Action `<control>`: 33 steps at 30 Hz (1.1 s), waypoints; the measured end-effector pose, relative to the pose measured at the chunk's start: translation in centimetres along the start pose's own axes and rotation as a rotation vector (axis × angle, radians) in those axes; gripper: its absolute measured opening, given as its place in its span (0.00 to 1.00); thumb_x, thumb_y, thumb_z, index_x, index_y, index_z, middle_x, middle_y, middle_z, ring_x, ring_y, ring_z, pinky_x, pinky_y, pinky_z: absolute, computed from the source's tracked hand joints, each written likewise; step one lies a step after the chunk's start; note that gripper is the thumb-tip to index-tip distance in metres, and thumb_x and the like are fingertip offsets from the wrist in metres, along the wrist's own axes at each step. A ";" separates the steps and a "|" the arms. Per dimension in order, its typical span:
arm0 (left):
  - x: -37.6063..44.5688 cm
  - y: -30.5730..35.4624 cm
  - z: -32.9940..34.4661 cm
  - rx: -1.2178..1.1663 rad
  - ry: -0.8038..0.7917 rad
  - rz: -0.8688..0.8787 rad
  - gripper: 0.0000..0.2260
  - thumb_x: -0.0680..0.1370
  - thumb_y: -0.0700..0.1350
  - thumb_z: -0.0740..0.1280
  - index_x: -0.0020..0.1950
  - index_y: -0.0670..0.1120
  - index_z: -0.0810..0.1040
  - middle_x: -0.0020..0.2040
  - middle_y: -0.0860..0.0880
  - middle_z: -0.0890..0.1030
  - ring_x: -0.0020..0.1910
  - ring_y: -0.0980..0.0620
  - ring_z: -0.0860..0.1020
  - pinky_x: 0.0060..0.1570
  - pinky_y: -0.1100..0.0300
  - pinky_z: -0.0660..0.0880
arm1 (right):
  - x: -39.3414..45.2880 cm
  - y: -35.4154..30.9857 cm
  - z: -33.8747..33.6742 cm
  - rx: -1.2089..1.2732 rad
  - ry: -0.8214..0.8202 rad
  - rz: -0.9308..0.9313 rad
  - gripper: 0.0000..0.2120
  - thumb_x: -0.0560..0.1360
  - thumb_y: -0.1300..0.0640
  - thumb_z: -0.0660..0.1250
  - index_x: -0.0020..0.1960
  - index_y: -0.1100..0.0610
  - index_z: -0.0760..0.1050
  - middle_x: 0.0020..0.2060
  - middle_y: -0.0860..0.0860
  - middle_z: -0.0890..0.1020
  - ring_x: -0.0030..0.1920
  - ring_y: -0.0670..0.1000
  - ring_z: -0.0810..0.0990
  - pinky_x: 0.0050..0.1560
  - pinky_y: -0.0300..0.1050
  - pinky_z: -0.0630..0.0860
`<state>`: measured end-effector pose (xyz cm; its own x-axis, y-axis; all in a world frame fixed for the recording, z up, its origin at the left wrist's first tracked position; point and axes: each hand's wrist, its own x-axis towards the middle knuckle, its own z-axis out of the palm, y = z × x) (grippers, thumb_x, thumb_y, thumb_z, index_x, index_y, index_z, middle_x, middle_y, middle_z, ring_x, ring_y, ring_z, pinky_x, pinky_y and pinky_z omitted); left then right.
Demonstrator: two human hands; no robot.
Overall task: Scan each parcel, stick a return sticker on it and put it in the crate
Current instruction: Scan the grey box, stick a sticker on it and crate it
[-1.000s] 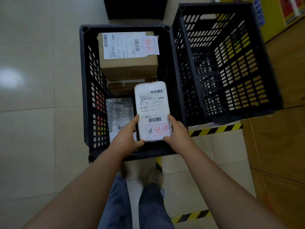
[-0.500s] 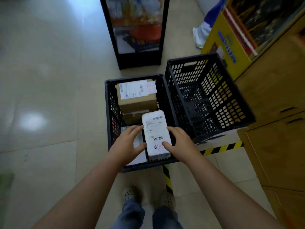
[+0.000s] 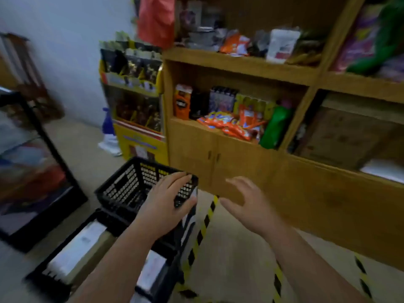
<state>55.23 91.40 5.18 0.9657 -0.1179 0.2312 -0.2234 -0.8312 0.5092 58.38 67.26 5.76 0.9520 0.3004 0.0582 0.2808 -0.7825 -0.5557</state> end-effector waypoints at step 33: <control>-22.3 66.7 35.5 -0.361 -0.830 1.098 0.23 0.77 0.57 0.66 0.72 0.55 0.70 0.70 0.61 0.66 0.70 0.60 0.64 0.68 0.62 0.62 | -72.2 24.0 -20.7 0.032 0.940 1.215 0.28 0.76 0.39 0.64 0.73 0.45 0.66 0.71 0.43 0.66 0.72 0.45 0.63 0.65 0.38 0.60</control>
<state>23.45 19.32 4.55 0.0502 -0.9859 0.1598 -0.7966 0.0570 0.6018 -1.14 15.55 5.37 0.3305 -0.9425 0.0499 -0.6885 -0.2769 -0.6703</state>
